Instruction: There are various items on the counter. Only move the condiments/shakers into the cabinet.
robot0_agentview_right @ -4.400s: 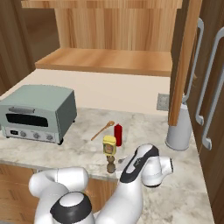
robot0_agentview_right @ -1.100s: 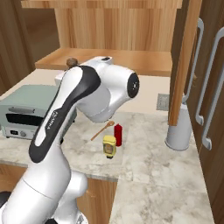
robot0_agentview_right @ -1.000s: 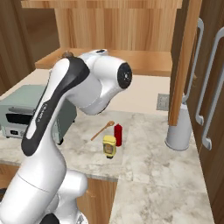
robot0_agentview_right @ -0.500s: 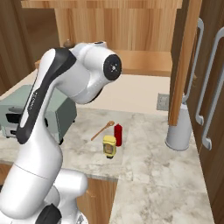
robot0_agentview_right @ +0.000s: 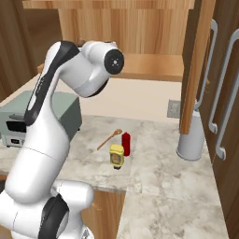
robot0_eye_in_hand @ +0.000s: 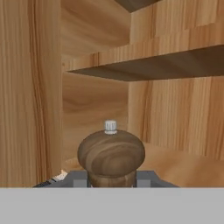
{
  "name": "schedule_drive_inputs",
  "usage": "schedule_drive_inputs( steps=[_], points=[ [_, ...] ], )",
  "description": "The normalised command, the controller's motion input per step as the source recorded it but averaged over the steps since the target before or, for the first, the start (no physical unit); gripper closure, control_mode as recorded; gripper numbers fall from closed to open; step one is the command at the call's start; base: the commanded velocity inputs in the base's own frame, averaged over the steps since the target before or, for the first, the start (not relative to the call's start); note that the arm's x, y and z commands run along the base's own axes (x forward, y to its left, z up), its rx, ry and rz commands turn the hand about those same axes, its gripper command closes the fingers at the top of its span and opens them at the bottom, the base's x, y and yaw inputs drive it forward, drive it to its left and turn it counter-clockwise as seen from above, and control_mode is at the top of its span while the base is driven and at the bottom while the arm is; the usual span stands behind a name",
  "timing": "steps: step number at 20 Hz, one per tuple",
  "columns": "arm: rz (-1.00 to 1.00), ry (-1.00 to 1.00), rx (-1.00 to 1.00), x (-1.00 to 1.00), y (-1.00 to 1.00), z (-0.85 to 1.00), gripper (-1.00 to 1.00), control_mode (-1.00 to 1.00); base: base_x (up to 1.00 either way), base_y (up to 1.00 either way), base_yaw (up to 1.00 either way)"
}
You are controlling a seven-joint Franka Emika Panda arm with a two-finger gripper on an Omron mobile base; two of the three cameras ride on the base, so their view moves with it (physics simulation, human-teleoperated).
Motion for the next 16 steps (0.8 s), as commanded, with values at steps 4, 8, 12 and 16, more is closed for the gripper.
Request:
schedule_drive_inputs(
  steps=[4,8,12,16],
  points=[
    [-0.05,0.07,0.00,0.69,0.00,-0.03,1.00,-1.00,0.00,0.00,0.00],
    [-0.03,0.06,0.00,0.54,0.00,-0.14,1.00,-1.00,0.00,0.00,0.00],
    [-0.02,0.09,0.00,0.53,0.00,-0.27,1.00,-1.00,0.00,0.00,0.00],
    [-0.03,0.14,0.00,0.54,0.00,-0.44,1.00,-1.00,0.00,0.00,0.00]
  ],
)
